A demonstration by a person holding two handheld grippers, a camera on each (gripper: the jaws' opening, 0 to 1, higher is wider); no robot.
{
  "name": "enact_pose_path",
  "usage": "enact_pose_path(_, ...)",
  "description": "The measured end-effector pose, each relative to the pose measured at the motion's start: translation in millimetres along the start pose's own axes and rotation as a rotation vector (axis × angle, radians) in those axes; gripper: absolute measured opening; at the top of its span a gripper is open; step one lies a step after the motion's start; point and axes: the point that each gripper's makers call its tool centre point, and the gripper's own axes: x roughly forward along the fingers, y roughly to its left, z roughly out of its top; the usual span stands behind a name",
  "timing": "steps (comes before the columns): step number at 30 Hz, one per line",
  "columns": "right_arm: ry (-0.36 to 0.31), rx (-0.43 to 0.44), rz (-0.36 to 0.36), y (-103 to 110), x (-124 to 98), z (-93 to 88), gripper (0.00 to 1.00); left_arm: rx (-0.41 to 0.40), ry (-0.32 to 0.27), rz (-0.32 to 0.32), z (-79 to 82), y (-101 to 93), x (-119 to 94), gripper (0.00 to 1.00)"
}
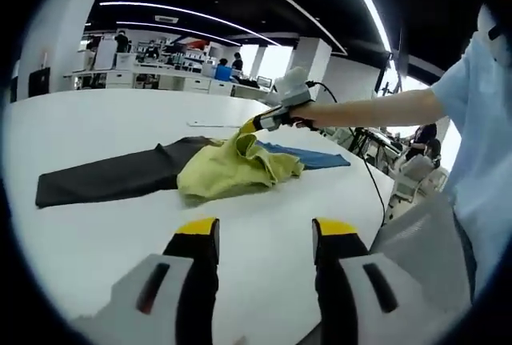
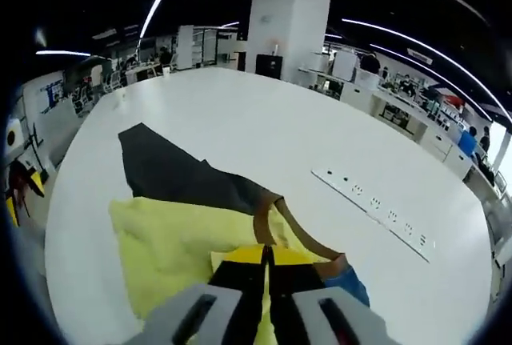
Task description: Fold the garment on the visible template until the final outline fits inside the template.
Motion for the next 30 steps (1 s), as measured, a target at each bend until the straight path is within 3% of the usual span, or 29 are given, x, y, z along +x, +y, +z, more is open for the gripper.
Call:
enact_pose_path(8, -0.006, -0.021, 0.006, -1, 2, 0.2, 0.01, -0.002, -0.001, -0.018, 2.2, -3.2, 7, 0.44)
enact_pose_path(10, -0.031, -0.012, 0.005, -2, 1, 2.9, 0.21, -0.001, 0.0, -0.02, 2.4, -3.8, 8, 0.44)
enact_pose_path(12, -0.048, 0.028, 0.012, 0, -2, 4.0, 0.34, -0.001, -0.001, -0.022, 2.5, -3.4, 8, 0.44)
enact_pose_path(18, -0.087, 0.029, -0.004, 0, -17, 1.6, 0.51, -0.001, -0.002, -0.034, 1.9, -6.6, 8, 0.44)
enact_pose_path(30, -0.122, 0.026, 0.005, 12, -39, -4.6, 0.68, 0.005, -0.004, -0.053, 2.1, -11.6, 10, 0.44)
